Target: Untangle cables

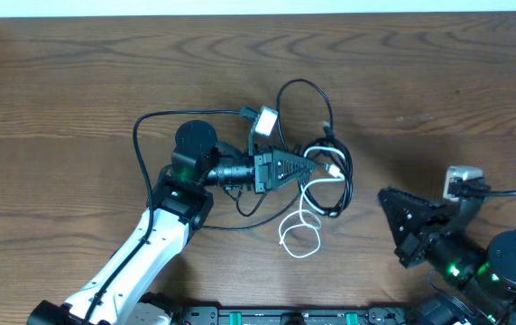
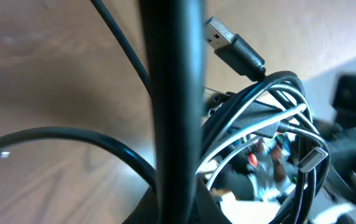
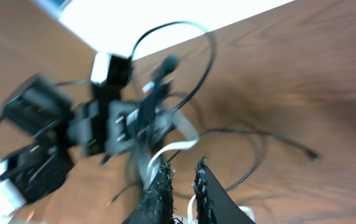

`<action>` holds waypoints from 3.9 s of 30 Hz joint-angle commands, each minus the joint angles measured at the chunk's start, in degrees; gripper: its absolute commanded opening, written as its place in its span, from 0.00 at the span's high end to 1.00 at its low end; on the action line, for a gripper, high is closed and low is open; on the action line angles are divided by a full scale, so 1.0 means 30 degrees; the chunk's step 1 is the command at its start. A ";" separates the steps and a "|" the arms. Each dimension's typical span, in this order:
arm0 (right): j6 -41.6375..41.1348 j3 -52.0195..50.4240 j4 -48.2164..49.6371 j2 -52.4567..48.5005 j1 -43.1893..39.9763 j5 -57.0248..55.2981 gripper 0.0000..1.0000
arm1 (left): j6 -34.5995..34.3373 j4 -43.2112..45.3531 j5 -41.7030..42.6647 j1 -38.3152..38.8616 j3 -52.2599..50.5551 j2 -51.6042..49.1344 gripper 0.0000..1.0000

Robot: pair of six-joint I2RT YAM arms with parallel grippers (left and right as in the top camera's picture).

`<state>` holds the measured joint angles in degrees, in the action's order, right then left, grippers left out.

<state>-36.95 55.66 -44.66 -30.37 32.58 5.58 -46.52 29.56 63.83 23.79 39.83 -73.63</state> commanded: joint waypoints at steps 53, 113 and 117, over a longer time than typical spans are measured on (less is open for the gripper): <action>0.5472 -0.0306 0.1064 -0.4444 -0.0131 0.3184 0.56 | 0.4524 -0.1253 -0.1005 0.0539 0.0226 0.0000 0.92; 0.0736 0.2907 -0.5122 -0.3759 -0.0109 0.7548 0.46 | 0.1960 0.0758 0.4014 0.0488 0.0226 0.0000 0.92; 0.0372 0.2885 -0.5042 -0.4051 -0.0109 0.7111 0.46 | 0.1960 0.0758 0.4014 0.0488 0.0226 0.0000 0.92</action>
<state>-34.57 64.47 -60.16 -41.93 31.97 27.29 -40.51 31.33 74.70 25.34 39.83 -73.63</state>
